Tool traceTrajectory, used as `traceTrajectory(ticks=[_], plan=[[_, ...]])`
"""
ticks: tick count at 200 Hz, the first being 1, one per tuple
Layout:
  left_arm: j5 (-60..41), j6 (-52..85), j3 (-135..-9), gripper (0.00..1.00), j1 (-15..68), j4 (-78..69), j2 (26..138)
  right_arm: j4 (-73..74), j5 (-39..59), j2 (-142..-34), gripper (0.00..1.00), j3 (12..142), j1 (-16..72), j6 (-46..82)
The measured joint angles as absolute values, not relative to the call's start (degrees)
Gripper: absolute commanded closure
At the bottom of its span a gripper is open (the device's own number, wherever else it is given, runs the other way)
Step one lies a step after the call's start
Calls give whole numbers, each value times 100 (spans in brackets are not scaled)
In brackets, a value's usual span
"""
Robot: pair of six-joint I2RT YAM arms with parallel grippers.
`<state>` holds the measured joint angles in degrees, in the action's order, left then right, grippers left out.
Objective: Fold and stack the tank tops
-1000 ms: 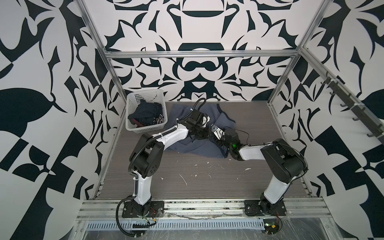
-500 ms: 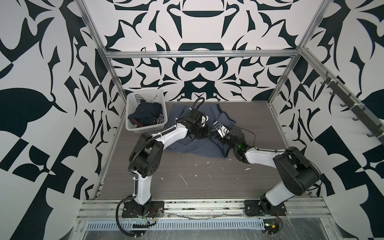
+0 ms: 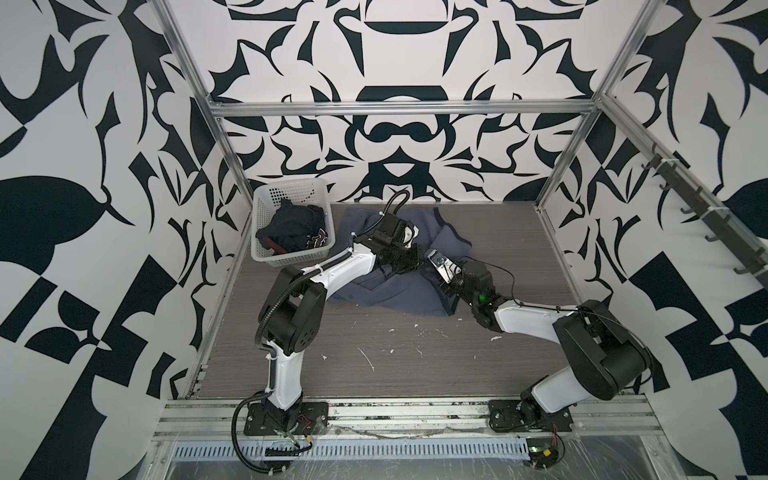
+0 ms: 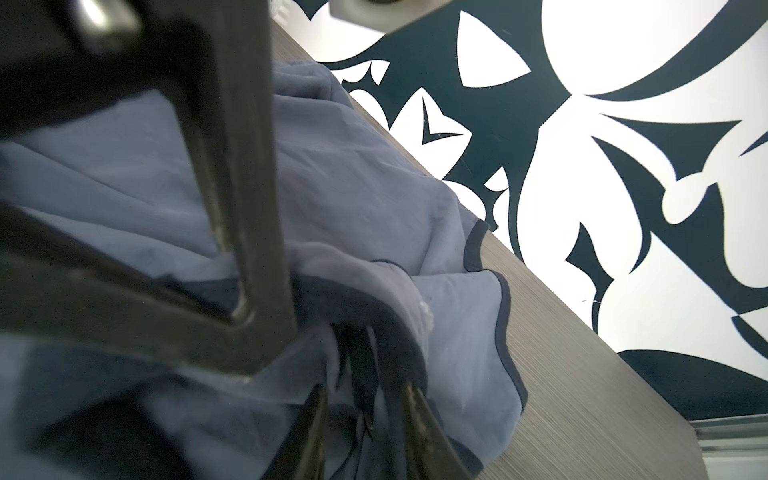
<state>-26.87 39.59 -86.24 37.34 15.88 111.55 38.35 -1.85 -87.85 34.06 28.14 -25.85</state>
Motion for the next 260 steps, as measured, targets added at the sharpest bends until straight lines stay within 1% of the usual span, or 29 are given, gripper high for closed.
traceTrajectory(ticks=[30,74,108,140,195,232,243,260], plan=[[-2735,4014,-8635,100,3723,1590,11161,3863,-113,-9052,68,3581,2810,-2585],[-2860,4246,-8635,100,3712,1559,11161,4351,-421,-9904,62,3951,2810,-2611],[-2961,4423,-8635,100,3701,1487,11163,4786,-692,-10324,63,4176,2810,-2692],[-2967,4628,-8635,100,3645,1433,11194,4921,-794,-10088,70,4038,2812,-2692],[-2967,4860,-8637,100,3511,1374,11367,4825,-786,-9299,76,3559,2812,-2626],[-2971,4884,-8637,100,3476,1343,11413,4095,-364,-8991,89,3559,2812,-2421],[-2982,4866,-8646,100,3476,1341,11413,3850,-272,-8947,89,3583,2808,-2373],[-2985,4831,-8648,100,3470,1339,11413,3573,-1,-8914,86,3605,2687,-2141]])
